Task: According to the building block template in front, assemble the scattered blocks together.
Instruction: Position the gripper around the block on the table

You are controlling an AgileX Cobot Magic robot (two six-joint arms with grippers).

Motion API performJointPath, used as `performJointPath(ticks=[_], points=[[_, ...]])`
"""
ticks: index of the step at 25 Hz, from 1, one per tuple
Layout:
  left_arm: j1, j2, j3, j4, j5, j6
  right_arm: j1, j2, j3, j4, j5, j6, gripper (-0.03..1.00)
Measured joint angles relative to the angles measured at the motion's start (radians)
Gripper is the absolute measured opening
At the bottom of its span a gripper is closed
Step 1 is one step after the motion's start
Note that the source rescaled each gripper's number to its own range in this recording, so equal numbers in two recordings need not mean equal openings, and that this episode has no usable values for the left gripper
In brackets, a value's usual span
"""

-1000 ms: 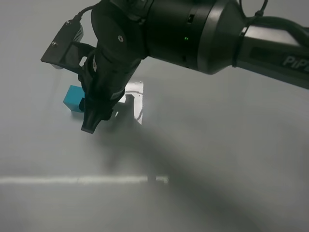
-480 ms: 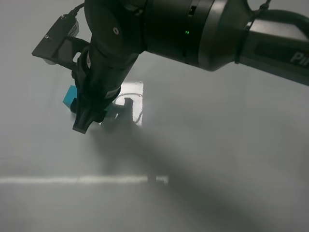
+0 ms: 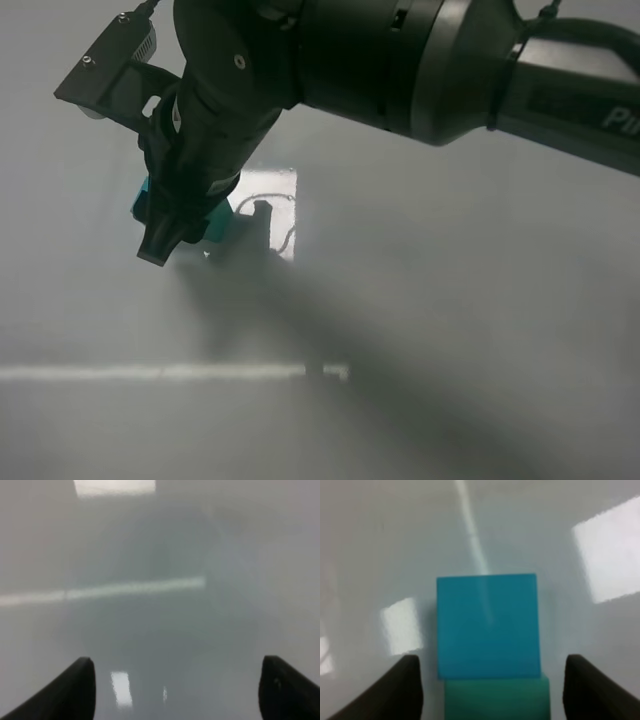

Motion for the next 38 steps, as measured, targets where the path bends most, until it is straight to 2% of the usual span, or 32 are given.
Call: performJointPath(ticks=[10,11,12,13,14,15,25,38], points=[[0.000,0.000,0.000,0.000,0.000,0.000,-0.001,0.021,0.000,0.001,-0.004,0.022,0.57],[0.000,0.000,0.000,0.000,0.000,0.000,-0.001,0.023,0.000,0.001,-0.005,0.022,0.51],[0.000,0.000,0.000,0.000,0.000,0.000,-0.002,0.023,0.000,0.000,-0.005,0.023,0.40],[0.000,0.000,0.000,0.000,0.000,0.000,-0.002,0.023,0.000,-0.001,-0.005,0.032,0.26],[0.000,0.000,0.000,0.000,0.000,0.000,-0.002,0.023,0.000,-0.002,-0.005,0.042,0.05],[0.000,0.000,0.000,0.000,0.000,0.000,-0.002,0.023,0.000,-0.003,-0.005,0.049,0.00],[0.000,0.000,0.000,0.000,0.000,0.000,-0.001,0.008,0.000,-0.024,0.004,0.050,0.00],[0.000,0.000,0.000,0.000,0.001,0.000,0.002,-0.108,-0.003,-0.037,0.026,-0.294,0.00]])
